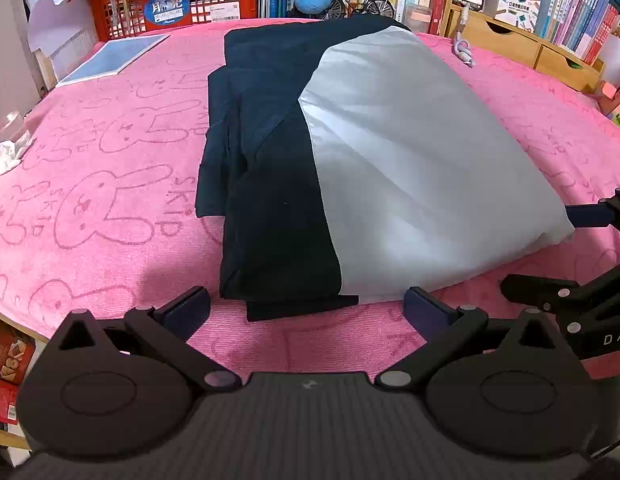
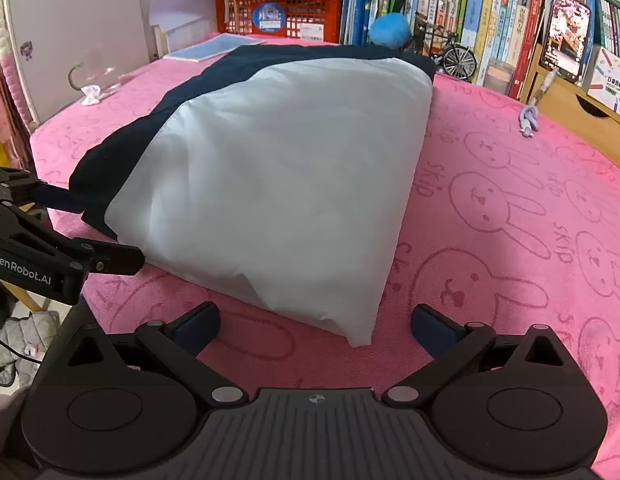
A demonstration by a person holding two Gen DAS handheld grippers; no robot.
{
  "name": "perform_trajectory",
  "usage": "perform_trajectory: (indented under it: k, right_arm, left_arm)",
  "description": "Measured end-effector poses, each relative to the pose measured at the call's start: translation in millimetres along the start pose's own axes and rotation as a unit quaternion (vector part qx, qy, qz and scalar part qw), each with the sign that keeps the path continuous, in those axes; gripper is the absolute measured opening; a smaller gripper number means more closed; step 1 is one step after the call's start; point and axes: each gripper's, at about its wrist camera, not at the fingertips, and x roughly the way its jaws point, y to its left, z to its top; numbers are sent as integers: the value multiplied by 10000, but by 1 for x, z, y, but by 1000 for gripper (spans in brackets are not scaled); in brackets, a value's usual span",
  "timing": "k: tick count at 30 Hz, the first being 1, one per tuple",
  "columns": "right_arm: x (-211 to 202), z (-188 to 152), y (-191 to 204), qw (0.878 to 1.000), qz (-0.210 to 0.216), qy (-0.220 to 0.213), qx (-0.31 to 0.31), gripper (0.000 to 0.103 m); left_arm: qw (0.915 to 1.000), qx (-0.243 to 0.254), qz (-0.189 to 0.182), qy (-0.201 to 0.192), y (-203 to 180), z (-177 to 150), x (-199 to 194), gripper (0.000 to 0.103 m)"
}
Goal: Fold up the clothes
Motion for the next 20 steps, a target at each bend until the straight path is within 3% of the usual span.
perform_trajectory:
  k: [20]
  right_arm:
    - [0, -4, 0, 9999, 22, -103, 5, 103]
  left_arm:
    - [10000, -23, 40, -65, -1, -1, 1, 103]
